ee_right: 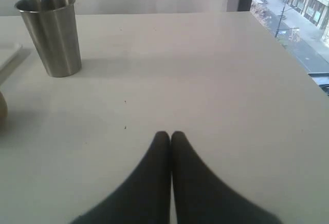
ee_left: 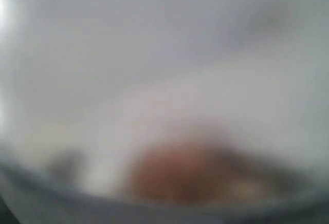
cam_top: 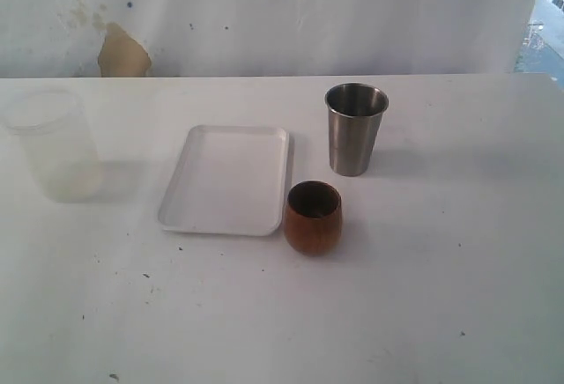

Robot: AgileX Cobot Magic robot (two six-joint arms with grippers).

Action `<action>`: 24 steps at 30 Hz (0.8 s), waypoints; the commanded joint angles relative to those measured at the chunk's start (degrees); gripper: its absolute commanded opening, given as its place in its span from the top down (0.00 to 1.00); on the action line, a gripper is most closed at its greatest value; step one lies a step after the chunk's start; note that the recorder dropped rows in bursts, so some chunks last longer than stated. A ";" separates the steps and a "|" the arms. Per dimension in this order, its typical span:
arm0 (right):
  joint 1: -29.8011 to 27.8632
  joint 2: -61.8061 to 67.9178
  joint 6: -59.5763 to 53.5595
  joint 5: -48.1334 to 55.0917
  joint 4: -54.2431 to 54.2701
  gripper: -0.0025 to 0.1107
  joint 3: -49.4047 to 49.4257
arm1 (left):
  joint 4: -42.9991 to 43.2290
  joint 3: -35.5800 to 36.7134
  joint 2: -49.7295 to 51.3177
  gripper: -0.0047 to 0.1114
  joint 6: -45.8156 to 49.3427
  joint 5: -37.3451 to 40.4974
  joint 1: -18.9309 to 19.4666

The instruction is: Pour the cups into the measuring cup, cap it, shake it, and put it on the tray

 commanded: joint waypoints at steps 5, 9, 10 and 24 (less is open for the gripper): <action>-0.01 -0.10 0.21 -0.20 0.00 0.98 0.17 | -0.63 -6.91 11.46 0.96 6.77 -8.21 0.20; -0.01 -0.10 0.21 -0.20 0.00 0.98 0.17 | -0.63 -11.37 14.92 0.96 7.93 -5.60 0.20; -0.01 -0.10 0.21 -0.20 0.00 0.98 0.17 | -0.63 -12.20 15.36 0.96 9.21 -5.34 0.20; -0.01 -0.10 0.21 -0.20 0.00 0.98 0.17 | 4.13 -16.36 19.03 0.96 21.77 -6.77 0.20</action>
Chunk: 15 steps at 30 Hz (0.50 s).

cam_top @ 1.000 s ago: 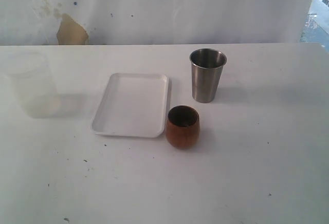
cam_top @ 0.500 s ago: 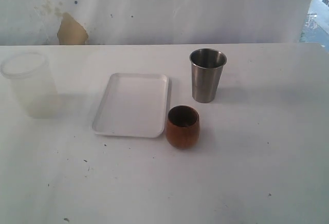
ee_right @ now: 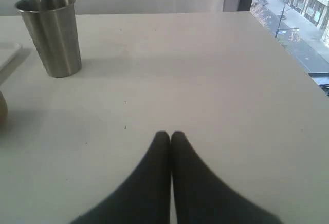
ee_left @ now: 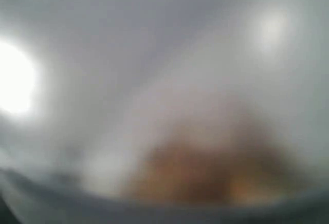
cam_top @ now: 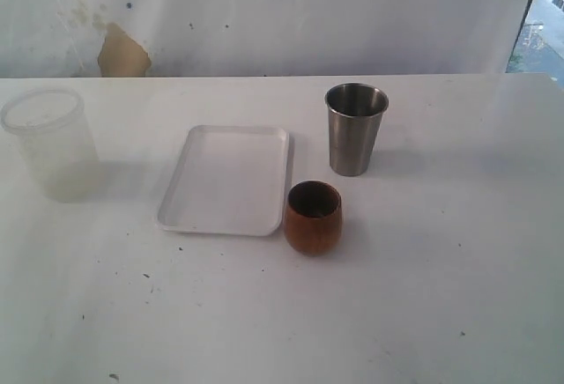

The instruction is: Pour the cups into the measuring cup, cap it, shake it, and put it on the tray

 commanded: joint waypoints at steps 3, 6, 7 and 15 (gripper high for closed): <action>-0.01 -0.10 0.21 -0.20 0.00 0.98 0.17 | 3.21 -2.10 -0.73 0.96 6.69 -4.92 -0.08; -0.01 -0.10 0.21 -0.20 0.00 0.98 0.17 | 6.40 -2.10 -0.73 0.96 13.70 -3.66 -0.08; -0.01 -0.10 0.21 -0.20 0.00 0.98 0.17 | 6.40 -2.10 -0.73 0.96 15.42 -3.66 -0.08; -0.01 -0.10 0.21 -0.20 0.00 0.98 0.17 | 6.40 -4.44 -0.73 0.96 16.89 -3.72 -0.08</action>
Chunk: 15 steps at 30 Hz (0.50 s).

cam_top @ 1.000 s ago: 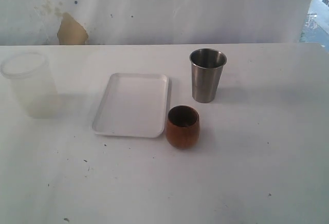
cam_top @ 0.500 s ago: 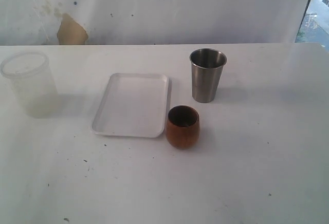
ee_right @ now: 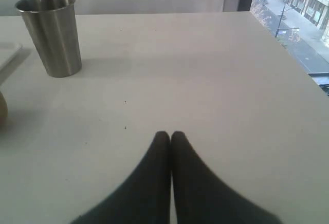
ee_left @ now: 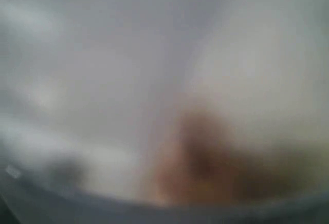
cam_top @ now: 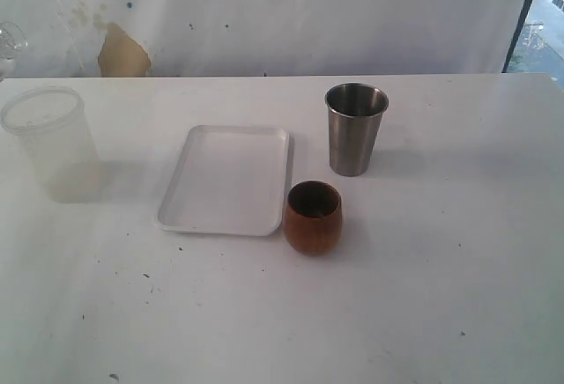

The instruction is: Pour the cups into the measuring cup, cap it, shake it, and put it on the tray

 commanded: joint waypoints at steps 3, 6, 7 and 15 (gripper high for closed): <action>-0.01 -0.10 0.21 -0.20 0.00 0.98 0.17 | 0.38 -2.51 -0.73 0.96 4.16 -3.69 -0.08; -0.01 -0.10 0.21 -0.20 0.00 0.98 0.17 | 0.38 -2.51 -0.73 0.96 10.47 -3.69 -0.08; -0.01 -0.10 0.21 -0.20 0.00 0.98 0.17 | 0.38 -2.51 -0.73 0.96 12.74 -3.80 -0.08; -0.01 -0.10 0.21 -0.20 0.00 0.98 0.17 | 0.38 -2.51 -0.73 0.96 16.58 -5.12 -0.08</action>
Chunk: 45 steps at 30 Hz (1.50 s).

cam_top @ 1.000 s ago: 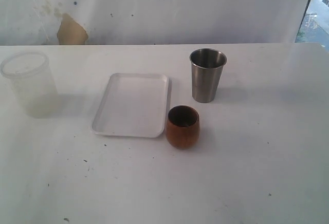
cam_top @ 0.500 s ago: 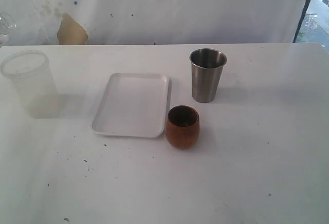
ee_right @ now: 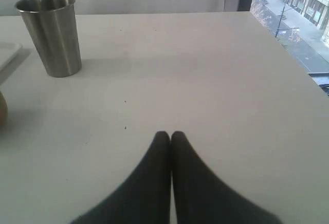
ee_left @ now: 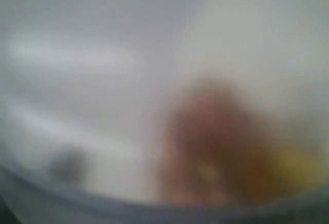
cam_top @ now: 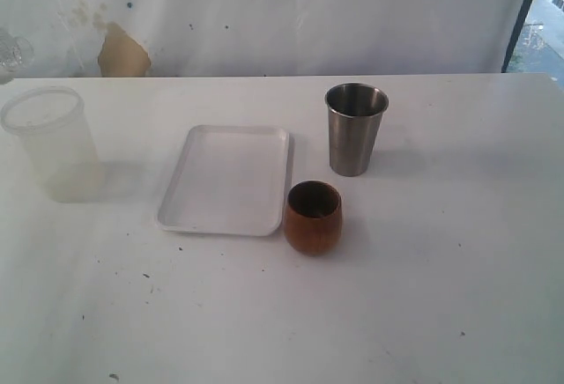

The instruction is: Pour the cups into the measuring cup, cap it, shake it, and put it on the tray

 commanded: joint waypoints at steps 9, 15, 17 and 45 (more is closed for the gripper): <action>-0.01 -0.10 0.21 -0.20 0.00 0.98 0.17 | 0.05 -0.90 -0.73 0.96 9.33 -6.70 -0.08; -0.01 -0.10 0.21 -0.20 0.00 0.98 0.17 | 0.05 -0.90 -0.73 0.96 9.33 -10.44 -0.08; -0.01 -0.10 0.21 -0.20 0.00 0.98 0.17 | 0.33 -0.90 -0.73 0.96 11.72 -10.57 -0.08; -0.01 -0.10 1.84 -0.20 0.00 0.98 0.17 | 2.21 -0.90 -0.73 0.96 27.46 -11.05 -0.08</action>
